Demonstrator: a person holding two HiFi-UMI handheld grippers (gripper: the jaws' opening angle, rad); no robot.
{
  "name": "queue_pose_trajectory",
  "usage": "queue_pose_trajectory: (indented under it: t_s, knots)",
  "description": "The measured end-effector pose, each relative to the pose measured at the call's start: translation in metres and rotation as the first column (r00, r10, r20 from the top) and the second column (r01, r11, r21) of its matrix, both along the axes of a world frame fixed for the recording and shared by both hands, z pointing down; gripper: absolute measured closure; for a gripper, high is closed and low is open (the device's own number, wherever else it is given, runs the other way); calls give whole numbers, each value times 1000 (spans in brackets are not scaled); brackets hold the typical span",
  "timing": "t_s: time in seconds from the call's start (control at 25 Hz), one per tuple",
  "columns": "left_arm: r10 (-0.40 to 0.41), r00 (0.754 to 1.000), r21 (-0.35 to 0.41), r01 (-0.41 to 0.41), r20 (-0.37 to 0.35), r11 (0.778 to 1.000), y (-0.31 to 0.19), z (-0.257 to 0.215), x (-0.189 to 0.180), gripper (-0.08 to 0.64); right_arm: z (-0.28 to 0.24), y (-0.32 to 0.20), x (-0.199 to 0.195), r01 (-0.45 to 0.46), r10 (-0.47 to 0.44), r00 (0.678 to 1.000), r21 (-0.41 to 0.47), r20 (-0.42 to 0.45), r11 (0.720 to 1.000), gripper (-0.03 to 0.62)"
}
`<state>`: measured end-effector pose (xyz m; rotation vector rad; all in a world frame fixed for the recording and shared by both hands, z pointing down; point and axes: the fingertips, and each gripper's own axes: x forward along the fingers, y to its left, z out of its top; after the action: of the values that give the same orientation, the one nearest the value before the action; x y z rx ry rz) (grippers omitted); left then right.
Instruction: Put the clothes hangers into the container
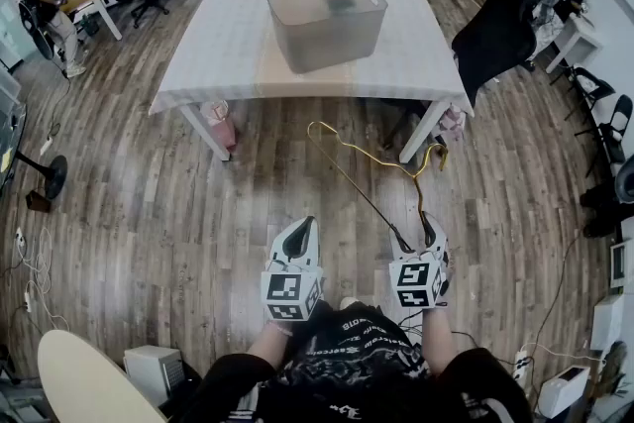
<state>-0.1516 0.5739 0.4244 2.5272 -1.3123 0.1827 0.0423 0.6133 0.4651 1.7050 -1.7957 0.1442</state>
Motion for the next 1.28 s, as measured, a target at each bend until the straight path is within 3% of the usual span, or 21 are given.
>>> queue_pose_trajectory:
  t_s: [0.36,0.6,0.76,1.08,1.28]
  knots:
    - [-1,1000,-9,2,6,1000,6,9,-15,540,2,6,-12,2,-2,1000,9,-9,1000,296]
    - [66,998,-19,-66,4,998,-4,16,-23,540,-3,-4,-32,-26,24,999,52,40,998,284]
    - [94,995,-18,-94,-13,995,1,19,-33,540,1,-1,-48,-26,24,1000,60,20,998,281]
    - [58,998,-39,-58,-3,998,-26,33,-38,540,8,-35,-57,25,-28,999,75,29,997,279]
    - [10,1000,-39,-10,4,999,-73,45,-17,540,22,-86,-34,63,-65,997,60,30,996,279]
